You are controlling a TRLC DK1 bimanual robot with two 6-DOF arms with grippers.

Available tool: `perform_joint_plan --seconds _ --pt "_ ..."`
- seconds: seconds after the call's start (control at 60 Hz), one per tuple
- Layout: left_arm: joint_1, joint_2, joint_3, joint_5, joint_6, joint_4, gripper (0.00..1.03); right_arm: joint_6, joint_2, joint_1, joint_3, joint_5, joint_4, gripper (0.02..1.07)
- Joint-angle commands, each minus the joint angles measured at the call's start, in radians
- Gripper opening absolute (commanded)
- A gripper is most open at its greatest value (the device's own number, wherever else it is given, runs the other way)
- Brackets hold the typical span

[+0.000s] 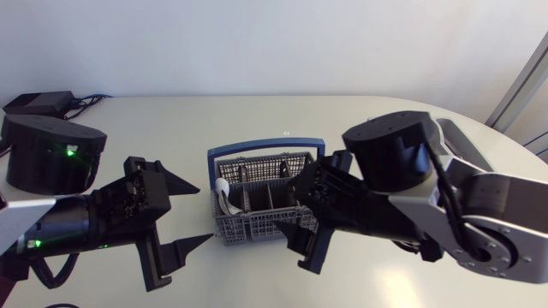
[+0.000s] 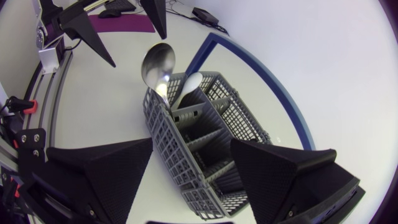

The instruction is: Sort the cutlery from the basket into the organizer compartments.

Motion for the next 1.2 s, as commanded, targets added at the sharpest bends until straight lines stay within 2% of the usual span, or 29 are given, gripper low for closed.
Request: perform_joint_plan --seconds 0.0,0.183,0.383,0.517,0.683,1.083,1.183 --pt "0.014 -0.008 -0.031 0.019 -0.013 0.016 0.92 0.031 0.053 0.031 0.031 0.000 0.033 0.92" --pt "0.037 -0.009 -0.051 0.053 -0.036 0.049 0.92 0.045 0.168 0.071 0.065 0.006 0.111 0.91" --pt "0.051 -0.008 -0.078 0.069 -0.040 0.075 0.92 0.037 0.260 0.085 0.090 0.008 0.179 0.81" --pt "0.071 -0.006 -0.082 0.091 -0.037 0.079 0.92 0.033 0.286 0.085 0.108 0.003 0.193 0.75" --pt "0.082 0.000 -0.085 0.103 -0.033 0.084 0.92 0.029 0.315 0.082 0.142 -0.012 0.193 0.64" --pt "0.083 0.000 -0.084 0.123 -0.033 0.086 0.92 0.017 0.372 0.084 0.179 -0.005 0.197 0.61" --pt "0.083 0.000 -0.085 0.125 -0.033 0.086 0.92 0.011 0.376 0.085 0.183 -0.009 0.197 0.53"
